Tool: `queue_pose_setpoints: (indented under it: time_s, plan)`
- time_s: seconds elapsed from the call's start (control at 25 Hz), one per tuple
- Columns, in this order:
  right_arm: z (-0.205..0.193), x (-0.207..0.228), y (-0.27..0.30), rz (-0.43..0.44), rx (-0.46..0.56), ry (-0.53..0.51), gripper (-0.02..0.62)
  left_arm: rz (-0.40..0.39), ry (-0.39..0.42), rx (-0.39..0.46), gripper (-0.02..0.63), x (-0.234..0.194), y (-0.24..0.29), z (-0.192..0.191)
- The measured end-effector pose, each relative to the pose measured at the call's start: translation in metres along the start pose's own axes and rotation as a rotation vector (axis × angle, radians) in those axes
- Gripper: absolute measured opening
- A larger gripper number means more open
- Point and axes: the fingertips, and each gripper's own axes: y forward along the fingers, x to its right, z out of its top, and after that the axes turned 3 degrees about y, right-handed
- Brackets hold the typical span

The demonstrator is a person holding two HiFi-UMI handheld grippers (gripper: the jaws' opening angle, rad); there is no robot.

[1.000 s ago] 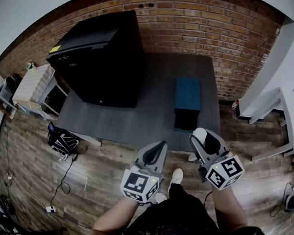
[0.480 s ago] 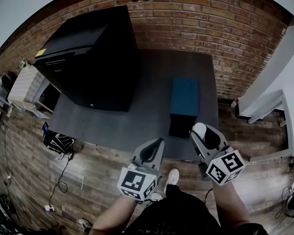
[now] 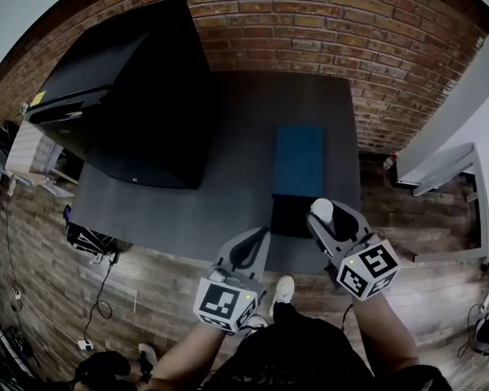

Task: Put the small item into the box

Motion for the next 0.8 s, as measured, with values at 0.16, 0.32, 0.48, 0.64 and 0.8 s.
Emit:
queue_pose_setpoints:
  time_s: [0.16, 0.32, 0.48, 0.64, 0.8]
  plan:
    - [-0.013, 0.015, 0.018, 0.011, -0.049, -0.028, 0.193, -0.013, 0.004, -0.026, 0.034, -0.003, 0.021, -0.013]
    - [-0.036, 0.025, 0.036, 0.026, -0.122, -0.103, 0.193, -0.023, -0.008, -0.058, 0.034, -0.007, 0.038, -0.033]
    - [-0.057, 0.029, 0.049, 0.039, -0.177, -0.127, 0.193, -0.036, 0.023, -0.071, 0.034, -0.013, 0.048, -0.041]
    - [-0.081, 0.026, 0.060, 0.044, -0.253, -0.165, 0.193, -0.058, 0.050, -0.071, 0.034, -0.022, 0.049, -0.038]
    - [-0.104, 0.028, 0.069, 0.031, -0.343, -0.197, 0.193, -0.106, 0.069, -0.085, 0.034, -0.029, 0.048, -0.037]
